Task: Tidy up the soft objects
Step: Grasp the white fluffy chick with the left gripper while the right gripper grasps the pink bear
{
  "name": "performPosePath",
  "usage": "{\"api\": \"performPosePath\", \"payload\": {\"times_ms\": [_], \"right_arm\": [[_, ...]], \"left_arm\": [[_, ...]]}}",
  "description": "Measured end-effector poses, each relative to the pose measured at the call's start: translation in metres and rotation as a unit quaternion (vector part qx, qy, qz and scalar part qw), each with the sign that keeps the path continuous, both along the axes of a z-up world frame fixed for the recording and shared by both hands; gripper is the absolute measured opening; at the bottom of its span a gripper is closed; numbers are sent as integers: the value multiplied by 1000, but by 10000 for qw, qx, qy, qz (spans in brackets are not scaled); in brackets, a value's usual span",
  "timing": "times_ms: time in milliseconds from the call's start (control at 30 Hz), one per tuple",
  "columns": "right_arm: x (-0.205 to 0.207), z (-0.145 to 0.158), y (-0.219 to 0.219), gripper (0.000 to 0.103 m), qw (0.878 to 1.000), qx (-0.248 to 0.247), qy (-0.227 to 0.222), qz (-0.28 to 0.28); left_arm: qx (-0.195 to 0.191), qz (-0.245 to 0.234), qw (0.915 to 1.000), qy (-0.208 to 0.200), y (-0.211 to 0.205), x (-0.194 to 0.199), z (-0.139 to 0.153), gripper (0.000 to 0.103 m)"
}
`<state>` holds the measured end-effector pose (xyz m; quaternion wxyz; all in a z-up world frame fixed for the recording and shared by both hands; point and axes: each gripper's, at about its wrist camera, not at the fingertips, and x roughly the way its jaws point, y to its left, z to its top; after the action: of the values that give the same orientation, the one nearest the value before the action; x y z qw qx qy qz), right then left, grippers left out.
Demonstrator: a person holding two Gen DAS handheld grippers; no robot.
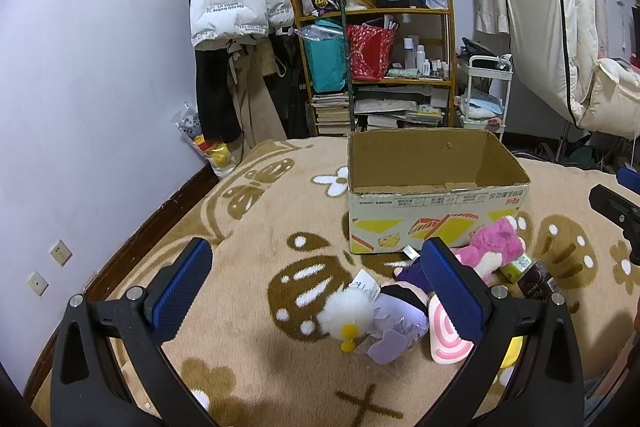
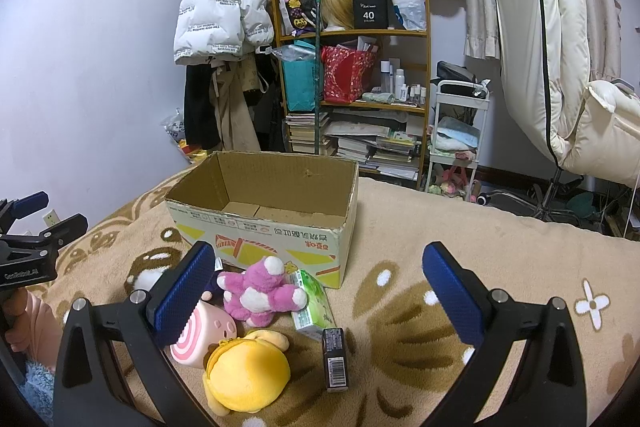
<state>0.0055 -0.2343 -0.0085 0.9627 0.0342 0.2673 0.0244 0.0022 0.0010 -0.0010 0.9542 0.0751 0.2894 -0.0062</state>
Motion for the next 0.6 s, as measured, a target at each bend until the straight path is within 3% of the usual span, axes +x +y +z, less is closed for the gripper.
{"api": "performPosePath", "payload": {"times_ms": [300,600], "right_arm": [[0,-1,0,103,10000,-4,37,-8],[2,-12,-6,103,9995,247,200,8]], "left_arm": [[5,51,9999,125,3,5,-5,103],[92,202,9978,624,1,29,-16,103]]}}
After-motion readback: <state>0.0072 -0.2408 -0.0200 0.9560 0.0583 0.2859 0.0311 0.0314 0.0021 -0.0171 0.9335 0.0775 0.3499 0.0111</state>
